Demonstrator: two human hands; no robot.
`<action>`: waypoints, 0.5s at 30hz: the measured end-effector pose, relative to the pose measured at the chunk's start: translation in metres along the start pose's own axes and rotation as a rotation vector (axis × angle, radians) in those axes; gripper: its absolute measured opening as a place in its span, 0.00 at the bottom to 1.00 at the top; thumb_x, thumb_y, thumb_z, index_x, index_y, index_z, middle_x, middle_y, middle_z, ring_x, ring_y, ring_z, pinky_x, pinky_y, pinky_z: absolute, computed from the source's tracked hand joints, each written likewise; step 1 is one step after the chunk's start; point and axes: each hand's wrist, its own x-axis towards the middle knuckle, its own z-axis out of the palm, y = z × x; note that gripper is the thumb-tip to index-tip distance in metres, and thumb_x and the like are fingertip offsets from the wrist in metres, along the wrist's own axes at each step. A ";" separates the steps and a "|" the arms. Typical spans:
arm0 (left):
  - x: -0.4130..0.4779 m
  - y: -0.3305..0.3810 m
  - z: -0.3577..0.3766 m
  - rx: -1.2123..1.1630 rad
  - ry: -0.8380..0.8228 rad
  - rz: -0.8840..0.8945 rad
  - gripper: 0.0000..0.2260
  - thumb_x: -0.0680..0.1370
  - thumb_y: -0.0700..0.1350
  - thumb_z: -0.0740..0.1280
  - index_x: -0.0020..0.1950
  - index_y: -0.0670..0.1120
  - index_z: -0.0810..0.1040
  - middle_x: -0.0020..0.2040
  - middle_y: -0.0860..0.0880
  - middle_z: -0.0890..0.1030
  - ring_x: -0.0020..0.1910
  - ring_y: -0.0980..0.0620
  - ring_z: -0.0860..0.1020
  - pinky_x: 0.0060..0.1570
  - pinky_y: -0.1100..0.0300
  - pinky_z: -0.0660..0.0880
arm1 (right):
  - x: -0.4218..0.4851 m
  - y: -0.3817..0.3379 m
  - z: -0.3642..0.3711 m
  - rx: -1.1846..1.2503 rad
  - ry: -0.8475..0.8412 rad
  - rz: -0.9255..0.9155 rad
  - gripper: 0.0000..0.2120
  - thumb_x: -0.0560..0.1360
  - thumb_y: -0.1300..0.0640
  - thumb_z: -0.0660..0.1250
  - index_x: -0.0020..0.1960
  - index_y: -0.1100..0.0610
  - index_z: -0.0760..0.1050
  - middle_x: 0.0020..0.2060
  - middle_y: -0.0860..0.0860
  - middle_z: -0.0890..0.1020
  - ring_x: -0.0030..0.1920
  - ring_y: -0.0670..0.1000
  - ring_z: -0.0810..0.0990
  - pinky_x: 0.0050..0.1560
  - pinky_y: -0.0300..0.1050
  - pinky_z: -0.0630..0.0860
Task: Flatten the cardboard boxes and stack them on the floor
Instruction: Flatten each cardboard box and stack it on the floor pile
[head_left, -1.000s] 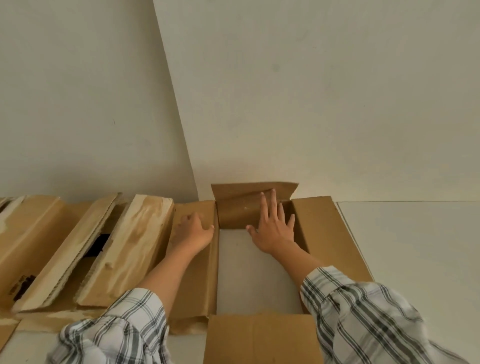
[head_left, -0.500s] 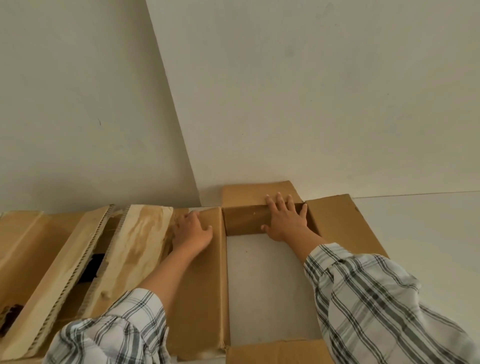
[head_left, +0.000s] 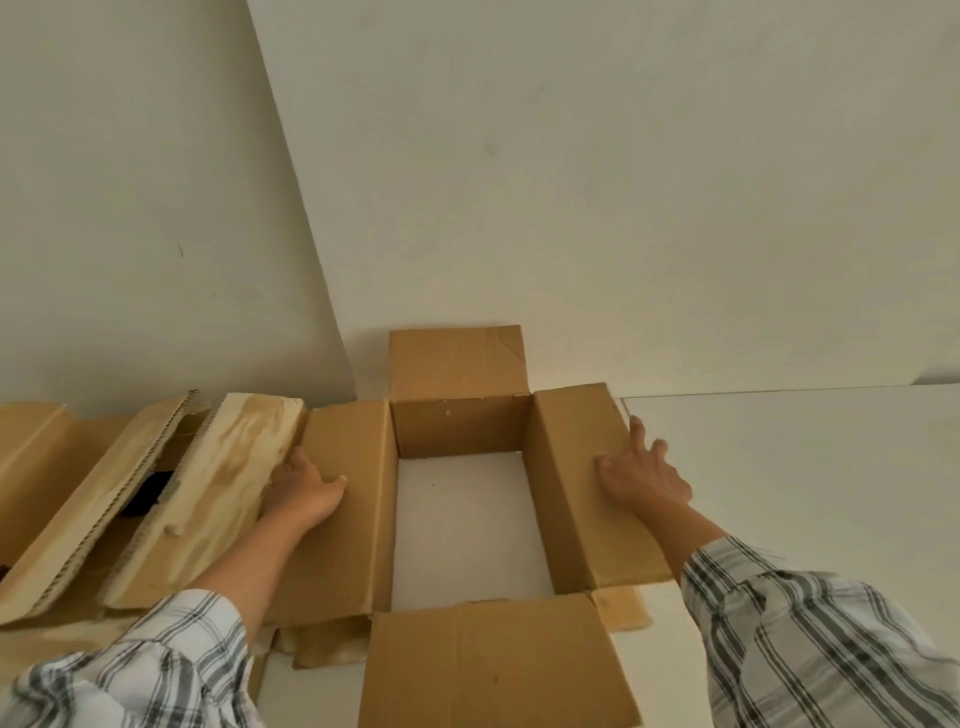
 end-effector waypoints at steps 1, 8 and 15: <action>-0.006 -0.001 -0.003 -0.039 0.054 -0.036 0.35 0.79 0.52 0.66 0.79 0.44 0.52 0.73 0.38 0.65 0.69 0.35 0.68 0.63 0.46 0.70 | -0.003 0.010 -0.004 0.028 -0.027 -0.011 0.35 0.78 0.38 0.54 0.77 0.43 0.39 0.72 0.58 0.67 0.62 0.64 0.76 0.62 0.64 0.71; -0.065 0.014 -0.026 -0.355 0.259 0.035 0.06 0.73 0.37 0.62 0.38 0.46 0.74 0.38 0.39 0.77 0.34 0.44 0.71 0.37 0.57 0.65 | -0.037 0.028 -0.033 0.233 0.020 -0.383 0.23 0.79 0.52 0.62 0.72 0.45 0.61 0.55 0.50 0.77 0.46 0.54 0.80 0.48 0.52 0.80; -0.150 0.077 -0.028 -0.308 0.355 0.222 0.06 0.77 0.40 0.62 0.48 0.46 0.78 0.45 0.45 0.80 0.45 0.41 0.77 0.40 0.56 0.68 | -0.046 -0.004 -0.056 0.132 0.197 -0.495 0.12 0.80 0.58 0.61 0.63 0.55 0.74 0.55 0.52 0.80 0.47 0.52 0.78 0.45 0.43 0.74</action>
